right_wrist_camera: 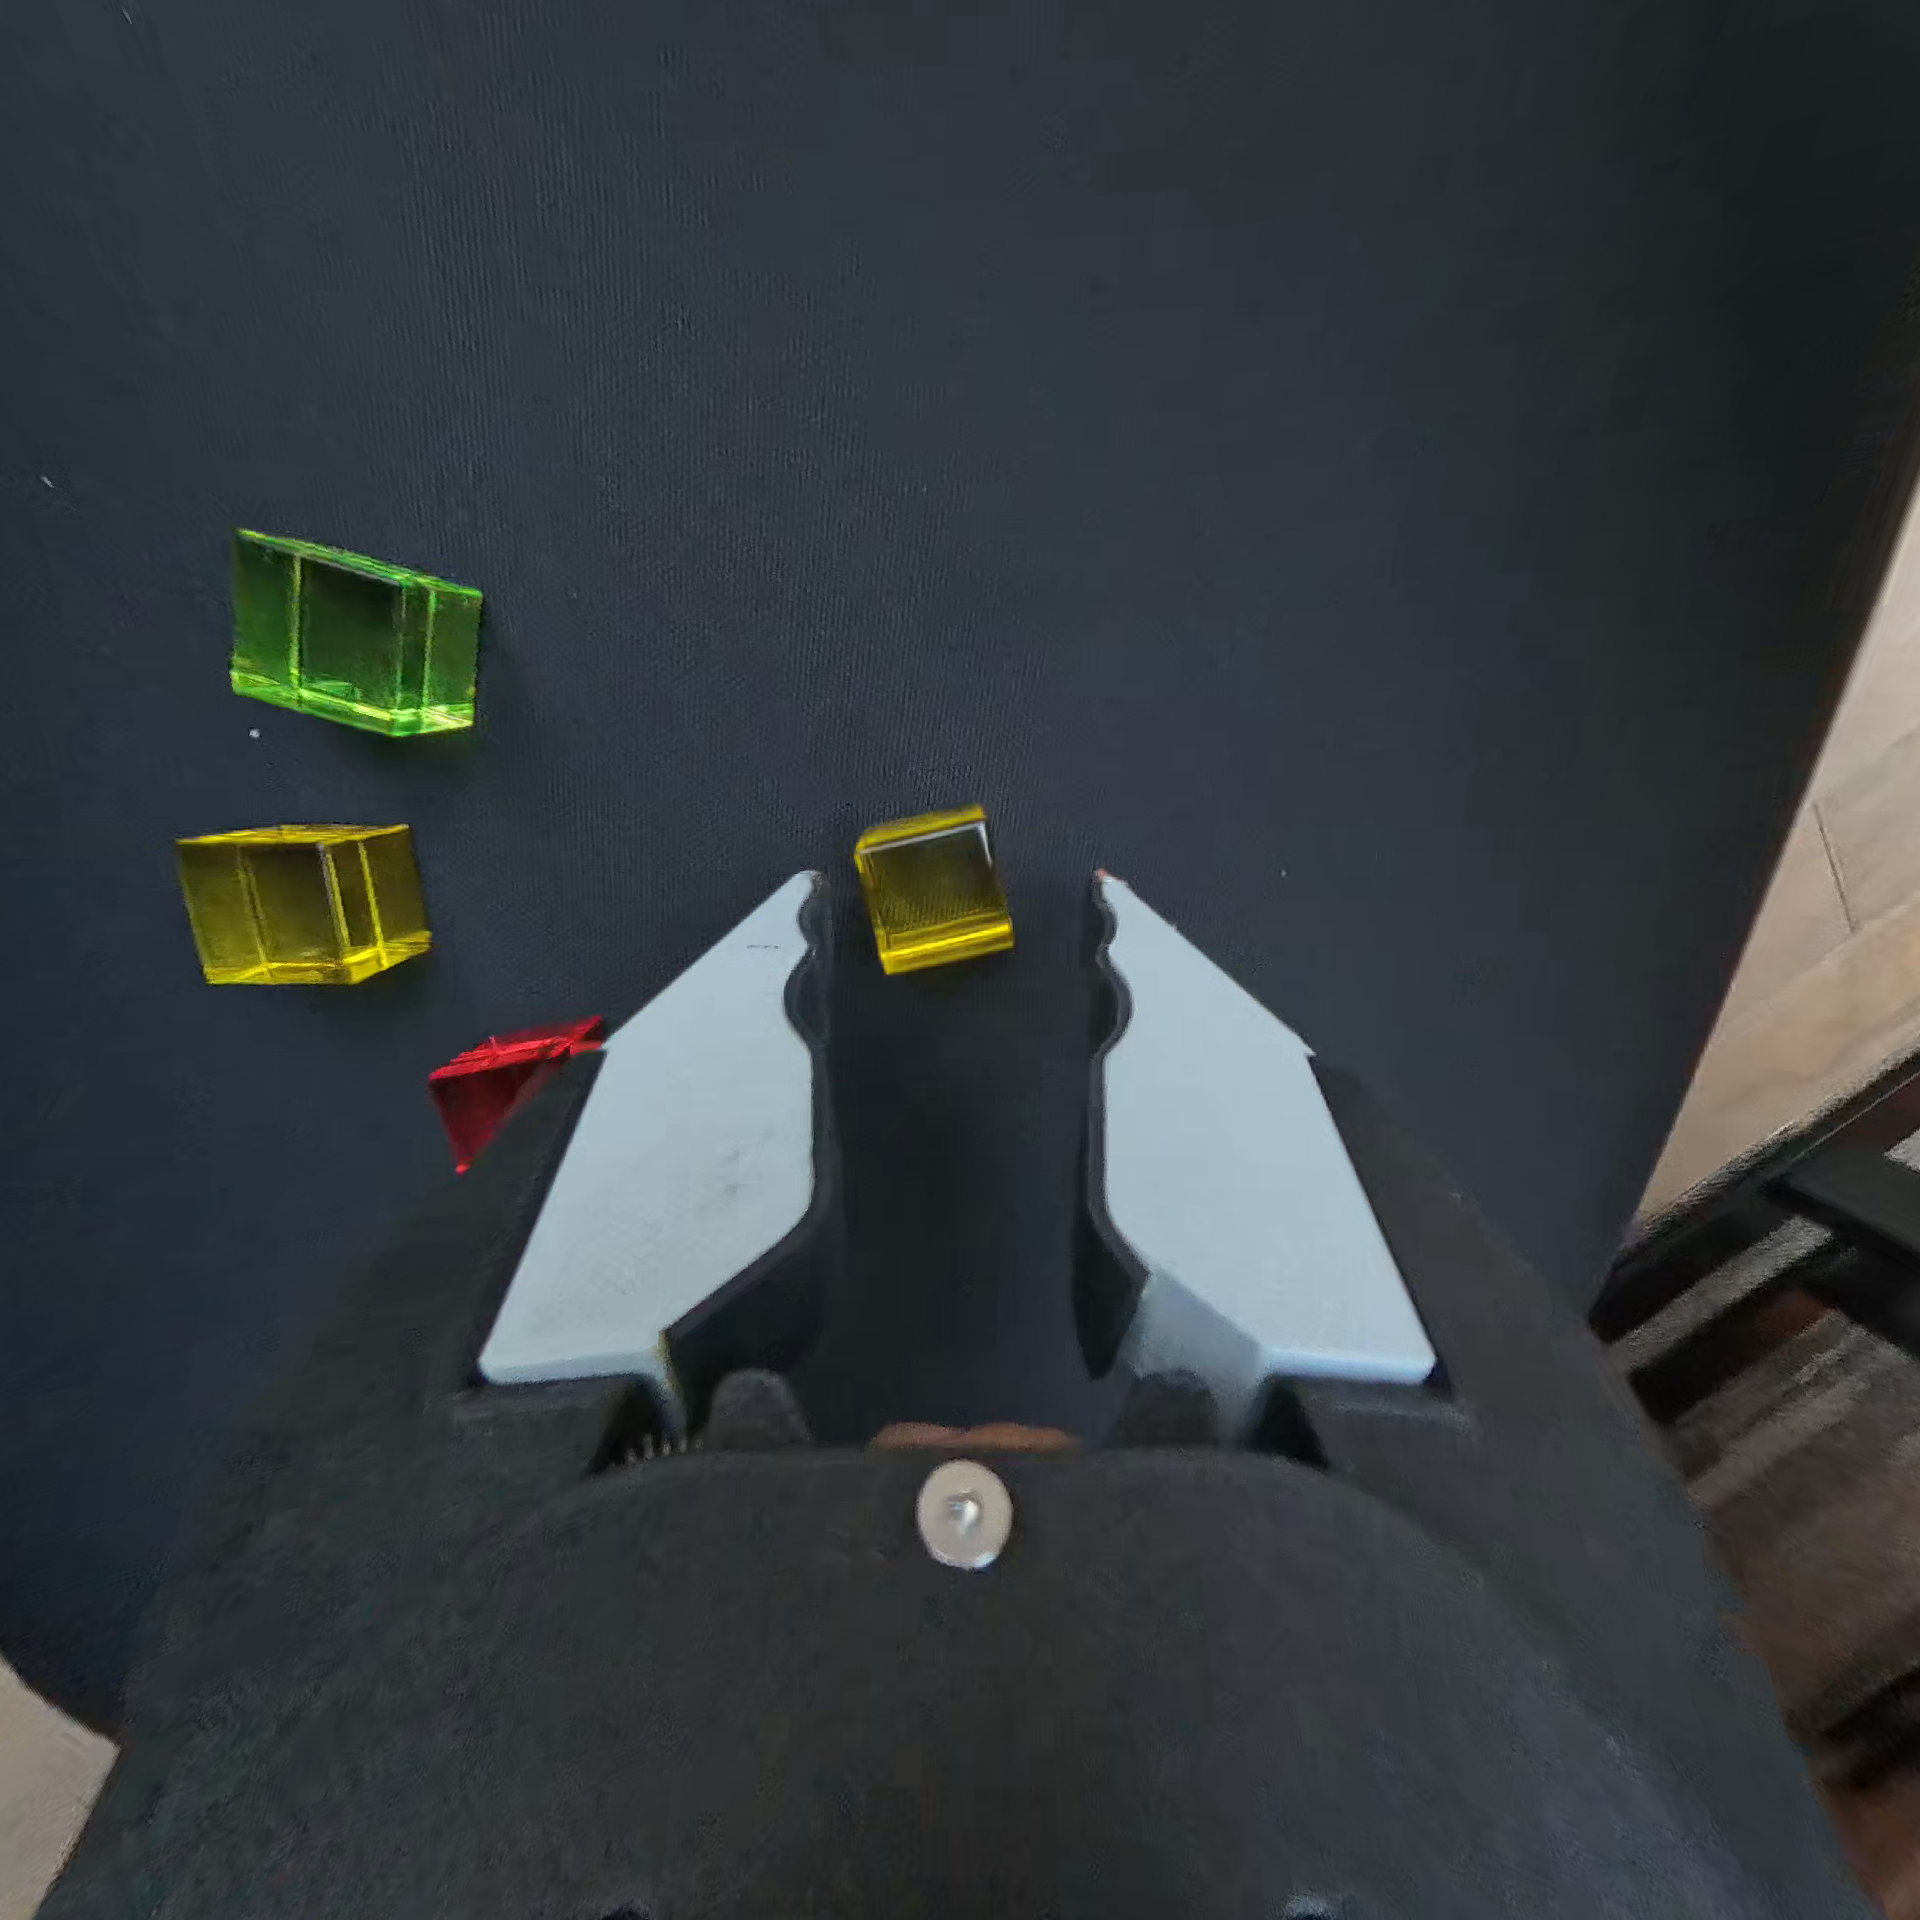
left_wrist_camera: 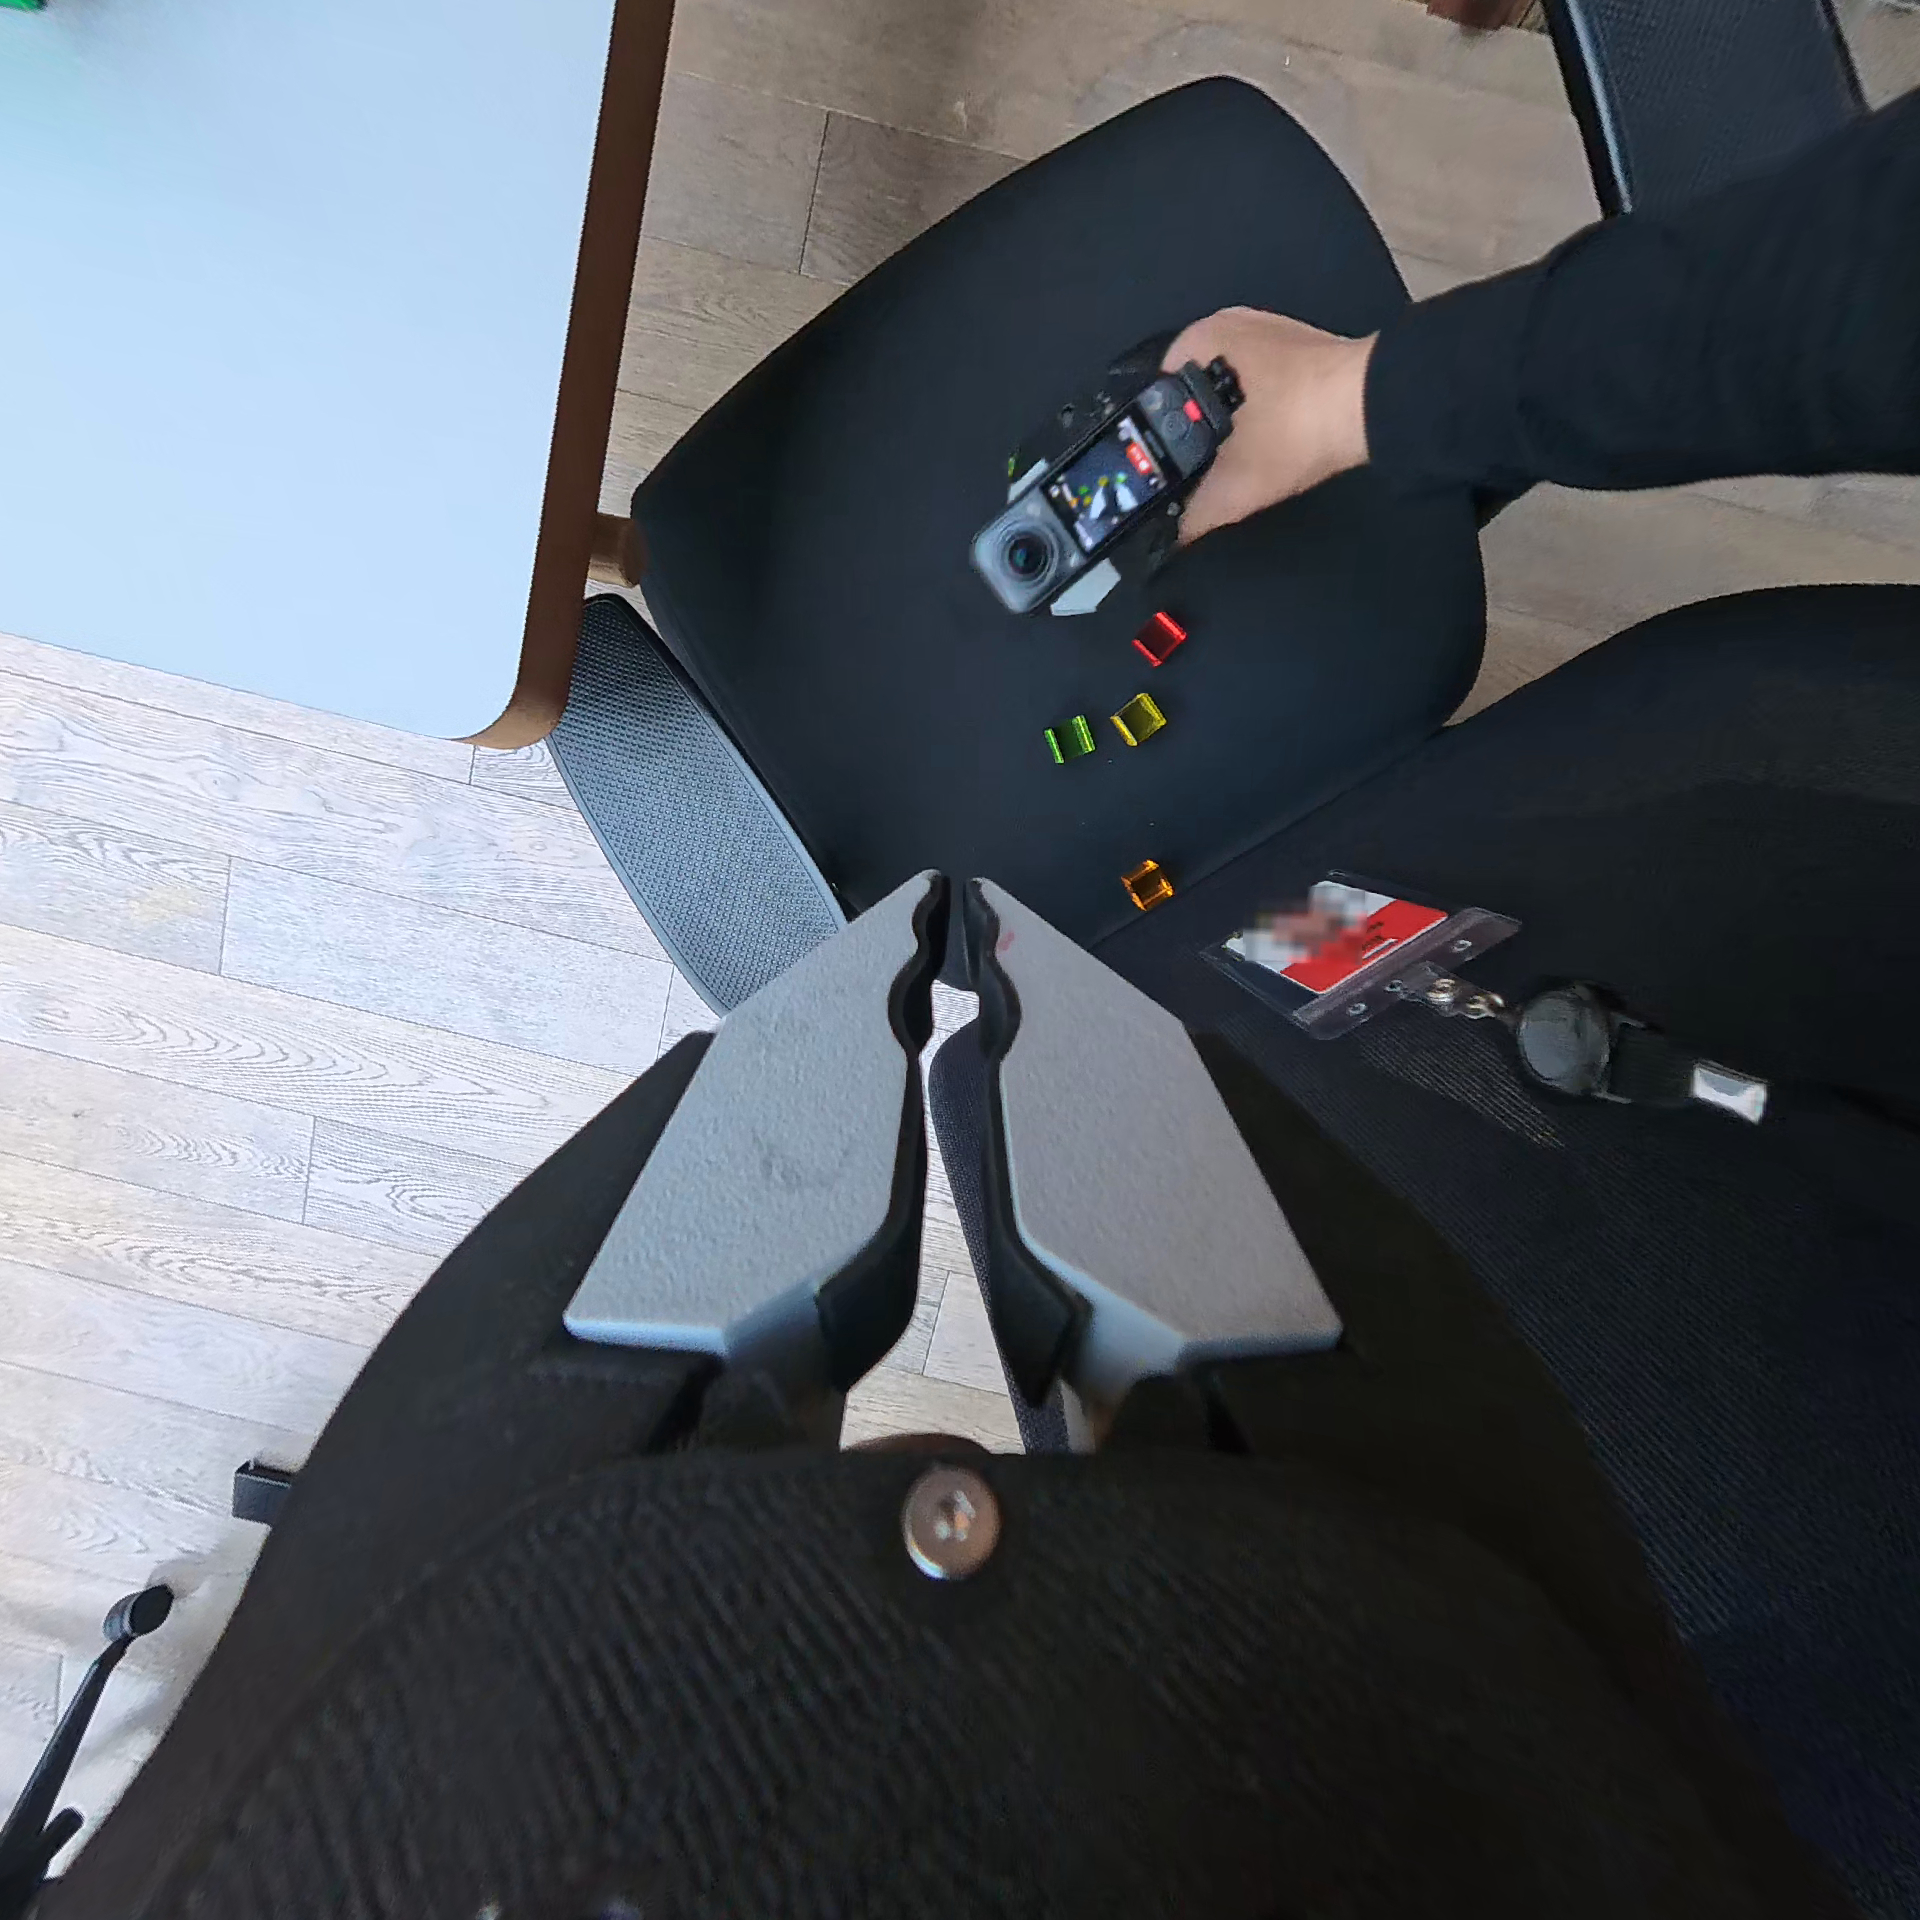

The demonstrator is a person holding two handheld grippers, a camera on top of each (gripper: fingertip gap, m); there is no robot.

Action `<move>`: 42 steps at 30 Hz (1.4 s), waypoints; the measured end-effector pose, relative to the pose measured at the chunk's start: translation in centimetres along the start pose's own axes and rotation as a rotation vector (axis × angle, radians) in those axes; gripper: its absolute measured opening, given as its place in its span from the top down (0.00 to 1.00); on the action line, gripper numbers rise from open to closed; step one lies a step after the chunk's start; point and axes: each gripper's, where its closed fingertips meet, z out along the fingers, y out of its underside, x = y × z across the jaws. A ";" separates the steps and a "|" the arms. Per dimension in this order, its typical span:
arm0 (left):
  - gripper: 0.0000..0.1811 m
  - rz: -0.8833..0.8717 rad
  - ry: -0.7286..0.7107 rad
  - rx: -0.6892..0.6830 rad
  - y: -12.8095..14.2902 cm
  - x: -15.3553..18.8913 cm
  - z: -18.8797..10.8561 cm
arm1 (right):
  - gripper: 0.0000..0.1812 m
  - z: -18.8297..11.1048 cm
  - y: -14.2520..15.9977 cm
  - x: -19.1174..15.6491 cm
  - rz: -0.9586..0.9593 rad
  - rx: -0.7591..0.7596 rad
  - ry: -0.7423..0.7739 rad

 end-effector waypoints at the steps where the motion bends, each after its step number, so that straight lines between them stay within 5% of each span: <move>1: 1.00 0.000 0.000 0.000 0.0 0.0 0.0 | 0.80 0.4 0.0 -0.1 -0.022 -0.016 -0.012; 5: 1.00 -0.002 0.004 -0.012 0.2 0.0 0.2 | 0.86 0.7 0.3 -0.5 -0.046 -0.066 -0.084; 13: 1.00 -0.012 0.001 0.008 -0.1 -0.3 -0.2 | 0.86 -5.1 1.4 4.0 0.136 0.095 -0.129; 18: 1.00 -0.009 -0.003 0.003 0.0 -0.3 -0.1 | 0.86 -5.0 3.9 5.2 0.079 0.025 -0.137; 35: 1.00 -0.013 -0.005 -0.016 0.4 -0.3 0.2 | 0.86 -2.1 3.2 4.8 -0.018 -0.004 -0.100; 42: 1.00 -0.019 -0.009 -0.016 0.4 -0.5 0.1 | 0.72 -4.4 2.5 5.2 0.070 0.055 -0.061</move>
